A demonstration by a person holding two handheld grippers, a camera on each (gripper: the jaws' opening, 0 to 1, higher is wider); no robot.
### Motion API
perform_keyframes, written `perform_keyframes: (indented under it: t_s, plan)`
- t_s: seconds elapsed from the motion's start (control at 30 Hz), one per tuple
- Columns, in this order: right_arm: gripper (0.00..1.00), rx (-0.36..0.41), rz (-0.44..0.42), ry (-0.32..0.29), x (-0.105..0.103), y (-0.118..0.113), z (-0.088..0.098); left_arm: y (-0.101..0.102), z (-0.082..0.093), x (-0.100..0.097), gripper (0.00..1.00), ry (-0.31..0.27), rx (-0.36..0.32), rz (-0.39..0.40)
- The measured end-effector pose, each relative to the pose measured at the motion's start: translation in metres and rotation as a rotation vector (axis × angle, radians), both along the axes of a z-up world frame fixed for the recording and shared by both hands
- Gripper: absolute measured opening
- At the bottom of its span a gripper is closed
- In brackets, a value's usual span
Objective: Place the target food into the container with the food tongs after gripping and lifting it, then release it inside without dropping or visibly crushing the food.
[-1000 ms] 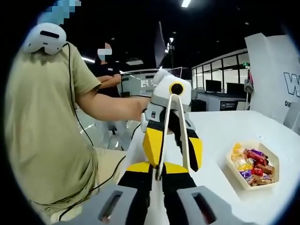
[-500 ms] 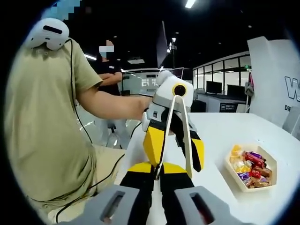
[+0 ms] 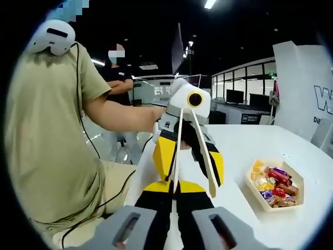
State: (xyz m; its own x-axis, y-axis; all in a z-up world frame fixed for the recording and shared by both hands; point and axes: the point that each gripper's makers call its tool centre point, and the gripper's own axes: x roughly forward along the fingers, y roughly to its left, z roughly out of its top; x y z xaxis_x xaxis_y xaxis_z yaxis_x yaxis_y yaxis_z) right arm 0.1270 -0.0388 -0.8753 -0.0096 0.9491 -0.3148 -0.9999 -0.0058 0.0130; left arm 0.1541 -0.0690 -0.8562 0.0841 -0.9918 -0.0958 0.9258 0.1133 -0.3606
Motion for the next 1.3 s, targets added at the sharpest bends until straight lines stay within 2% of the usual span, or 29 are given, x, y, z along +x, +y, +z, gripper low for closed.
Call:
perform_keyframes:
  t_s: [0.37,0.83,1.3]
  plan:
    - [0.00,-0.006,-0.002,-0.006,0.001,-0.001,-0.001,0.000,-0.001,0.000,0.32,-0.027,0.012,0.000]
    - [0.00,-0.044,-0.004,-0.017,0.001,-0.006,-0.006,0.002,-0.010,0.001,0.30,-0.083,0.083,0.001]
    - [0.00,-0.092,-0.013,-0.031,0.004,-0.013,-0.015,0.012,-0.016,0.005,0.30,-0.109,0.135,0.012]
